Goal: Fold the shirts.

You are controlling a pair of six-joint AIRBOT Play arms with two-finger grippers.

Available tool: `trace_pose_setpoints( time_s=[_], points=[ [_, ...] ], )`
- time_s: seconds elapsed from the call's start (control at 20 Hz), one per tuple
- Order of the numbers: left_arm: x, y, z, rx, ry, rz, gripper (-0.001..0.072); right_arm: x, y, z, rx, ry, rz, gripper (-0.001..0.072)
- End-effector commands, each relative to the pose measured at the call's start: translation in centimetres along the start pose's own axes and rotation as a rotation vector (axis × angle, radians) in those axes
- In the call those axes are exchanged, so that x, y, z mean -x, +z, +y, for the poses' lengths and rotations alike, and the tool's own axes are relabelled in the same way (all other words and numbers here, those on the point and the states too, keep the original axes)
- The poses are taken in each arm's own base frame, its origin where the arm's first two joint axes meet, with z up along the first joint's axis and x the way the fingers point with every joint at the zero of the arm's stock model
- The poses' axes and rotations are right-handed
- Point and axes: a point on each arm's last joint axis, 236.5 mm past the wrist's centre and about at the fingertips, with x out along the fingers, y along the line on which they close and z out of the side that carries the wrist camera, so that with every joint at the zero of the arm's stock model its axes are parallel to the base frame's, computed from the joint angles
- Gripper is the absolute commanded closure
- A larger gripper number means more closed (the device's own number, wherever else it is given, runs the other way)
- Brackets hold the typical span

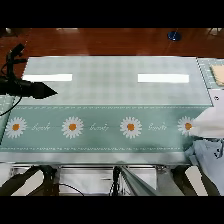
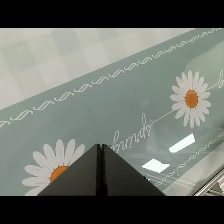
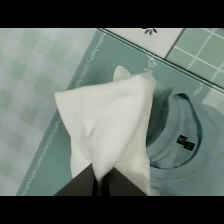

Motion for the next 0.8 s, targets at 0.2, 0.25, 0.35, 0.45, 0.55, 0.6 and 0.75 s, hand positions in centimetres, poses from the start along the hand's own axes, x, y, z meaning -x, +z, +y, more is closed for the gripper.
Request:
trace_pose_setpoints(
  time_s=[0.2, 0.25, 0.35, 0.45, 0.55, 0.6, 0.75],
  points=[
    [0.0, 0.1, 0.2, -0.002, 0.005, -0.006, 0.0672, -3.6, -4.8, -14.6, 0.057, -0.572, 0.214, 0.069],
    [0.0, 0.1, 0.2, -0.002, 0.005, -0.006, 0.0672, -3.7, -5.5, -16.6, 0.065, -0.644, 0.256, 0.0689],
    [0.0, 0.2, 0.3, -0.002, 0.006, -0.008, 0.0672, -3.9, -7.3, -19.4, 0.043, -0.714, 0.345, 0.0689],
    [0.0, 0.2, 0.2, -0.001, 0.006, -0.008, 0.0672, -4.2, -9.6, -21.8, -0.004, -0.735, 0.443, 0.0689],
    [0.0, 0.2, 0.2, -0.001, 0.006, -0.008, 0.0672, -4.9, -11.6, -23.8, -0.078, -0.734, 0.5, 0.0689],
    [0.0, 0.2, 0.2, -0.001, 0.006, -0.008, 0.0672, -5.7, -12.5, -24.1, -0.113, -0.712, 0.517, 0.0689],
    [0.0, 0.2, 0.2, -0.001, 0.006, -0.008, 0.0672, -6.8, -14.4, -25.2, -0.136, -0.713, 0.571, 0.0688]
  ],
)
